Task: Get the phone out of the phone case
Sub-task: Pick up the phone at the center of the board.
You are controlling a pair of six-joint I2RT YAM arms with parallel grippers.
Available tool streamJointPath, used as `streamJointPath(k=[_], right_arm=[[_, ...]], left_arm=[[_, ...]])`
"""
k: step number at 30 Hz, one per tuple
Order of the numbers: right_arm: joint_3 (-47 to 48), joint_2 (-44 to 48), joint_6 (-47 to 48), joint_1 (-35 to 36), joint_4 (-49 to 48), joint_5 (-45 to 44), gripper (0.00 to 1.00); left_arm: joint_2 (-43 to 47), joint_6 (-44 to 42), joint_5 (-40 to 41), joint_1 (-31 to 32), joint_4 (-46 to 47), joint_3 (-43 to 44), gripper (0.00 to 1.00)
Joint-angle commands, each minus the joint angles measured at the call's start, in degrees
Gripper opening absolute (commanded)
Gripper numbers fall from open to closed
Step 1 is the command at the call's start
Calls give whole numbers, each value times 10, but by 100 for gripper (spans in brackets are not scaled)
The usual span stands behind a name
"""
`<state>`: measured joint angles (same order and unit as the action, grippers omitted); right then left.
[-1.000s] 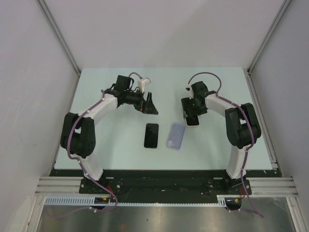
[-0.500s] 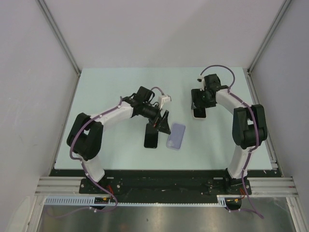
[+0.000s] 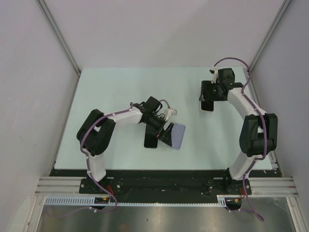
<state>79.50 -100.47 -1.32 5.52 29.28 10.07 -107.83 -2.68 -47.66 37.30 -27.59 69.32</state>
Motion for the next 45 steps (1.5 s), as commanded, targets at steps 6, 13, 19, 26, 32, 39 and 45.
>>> streamJointPath(k=[6, 13, 19, 26, 32, 39, 45], right_arm=[[26, 62, -4, -1, 1, 31, 54], [21, 78, -5, 3, 4, 37, 54], [21, 78, -3, 4, 5, 39, 54], [21, 78, -3, 5, 7, 39, 54], [21, 76, -2, 7, 8, 40, 53], [21, 73, 4, 11, 9, 40, 53], [21, 78, 44, 12, 23, 57, 53]], left_arm=[[-32, -38, -2, 29, -4, 8, 100], [-54, -37, -9, 37, -4, 14, 100], [-53, -37, -21, 52, -4, 20, 100], [-54, -37, -24, 70, -4, 21, 100], [-60, -36, -29, 73, -4, 28, 100], [-60, -36, -32, 74, -3, 30, 100], [14, -70, -11, 64, -16, 20, 100]])
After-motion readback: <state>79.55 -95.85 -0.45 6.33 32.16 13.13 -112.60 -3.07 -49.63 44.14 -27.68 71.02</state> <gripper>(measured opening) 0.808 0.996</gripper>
